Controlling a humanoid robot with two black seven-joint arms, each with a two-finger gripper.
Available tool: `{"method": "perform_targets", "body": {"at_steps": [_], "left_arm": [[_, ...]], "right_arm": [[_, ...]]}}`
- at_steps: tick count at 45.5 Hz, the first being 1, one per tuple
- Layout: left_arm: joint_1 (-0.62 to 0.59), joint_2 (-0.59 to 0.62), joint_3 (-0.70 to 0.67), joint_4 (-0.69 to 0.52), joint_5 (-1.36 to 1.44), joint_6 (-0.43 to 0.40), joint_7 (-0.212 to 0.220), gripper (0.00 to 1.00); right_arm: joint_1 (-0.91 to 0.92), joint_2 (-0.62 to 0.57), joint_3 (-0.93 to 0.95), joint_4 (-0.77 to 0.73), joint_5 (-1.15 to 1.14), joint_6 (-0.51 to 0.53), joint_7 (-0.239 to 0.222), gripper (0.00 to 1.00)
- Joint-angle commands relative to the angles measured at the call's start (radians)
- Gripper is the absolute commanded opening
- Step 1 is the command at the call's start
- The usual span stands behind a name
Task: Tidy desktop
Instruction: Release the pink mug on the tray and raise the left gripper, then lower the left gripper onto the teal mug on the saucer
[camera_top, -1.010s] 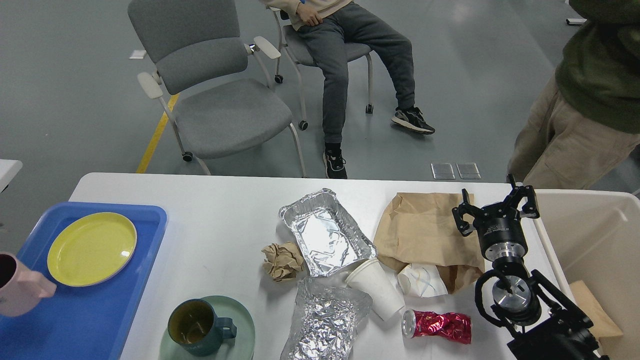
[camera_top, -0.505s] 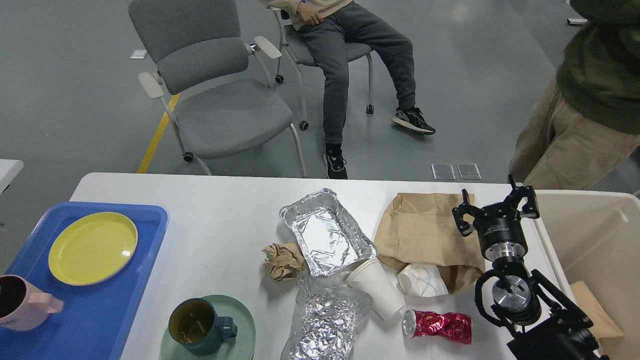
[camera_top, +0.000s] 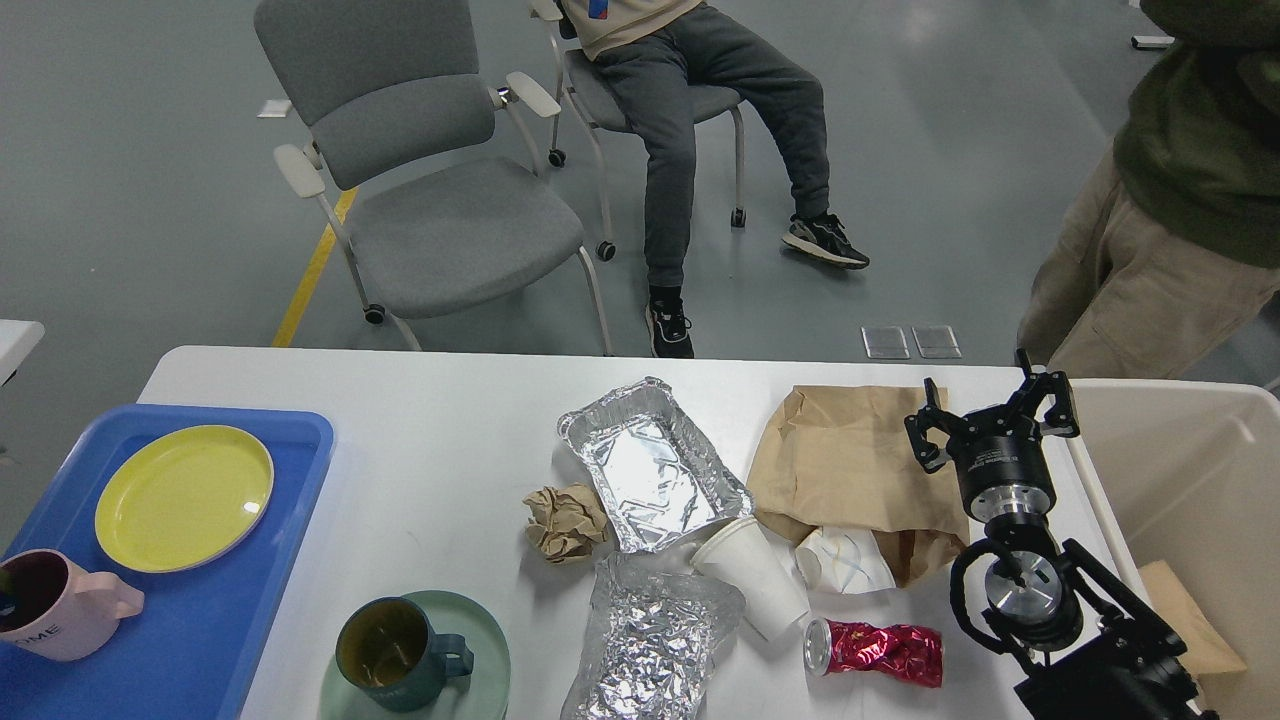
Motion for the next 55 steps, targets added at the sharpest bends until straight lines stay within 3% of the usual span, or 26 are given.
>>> {"method": "perform_targets", "body": {"at_steps": [1, 9, 18, 24, 35, 44, 49, 50, 55], "left_arm": [[-0.101, 0.012, 0.077, -0.001, -0.007, -0.072, 0.002, 0.85], [-0.293, 0.002, 0.278, -0.005, -0.019, -0.154, -0.007, 0.87], [-0.466, -0.006, 0.41, -0.038, -0.074, -0.226, -0.001, 0.91], [-0.624, -0.087, 0.53, -0.11, -0.087, -0.28, 0.0, 0.92], [-1.02, -0.352, 0.812, -0.428, -0.295, -0.278, 0.009, 0.91], [-1.278, -0.596, 0.828, -0.725, -0.426, -0.258, 0.019, 0.91], [-1.387, -0.679, 0.773, -0.87, -0.522, -0.218, 0.071, 0.91], [-1.43, -0.695, 0.737, -0.933, -0.554, -0.173, 0.131, 0.91], [-1.494, -0.702, 0.697, -1.061, -0.624, -0.059, 0.222, 0.91]], "right_arm": [[0.0, 0.0, 0.0, 0.0, 0.001, -0.001, 0.0, 1.0], [0.0, 0.0, 0.0, 0.0, 0.001, 0.0, 0.0, 1.0], [-0.001, 0.0, 0.0, 0.002, 0.001, -0.001, 0.0, 1.0], [0.0, 0.0, 0.0, 0.002, 0.0, -0.001, 0.0, 1.0], [0.0, 0.0, 0.0, 0.002, 0.0, -0.001, 0.0, 1.0], [0.0, 0.0, 0.0, 0.0, 0.0, 0.0, 0.0, 1.0], [0.0, 0.0, 0.0, 0.0, 0.0, 0.0, 0.0, 1.0], [0.0, 0.0, 0.0, 0.0, 0.001, 0.0, 0.0, 1.0], [0.0, 0.0, 0.0, 0.0, 0.001, -0.001, 0.0, 1.0]]}}
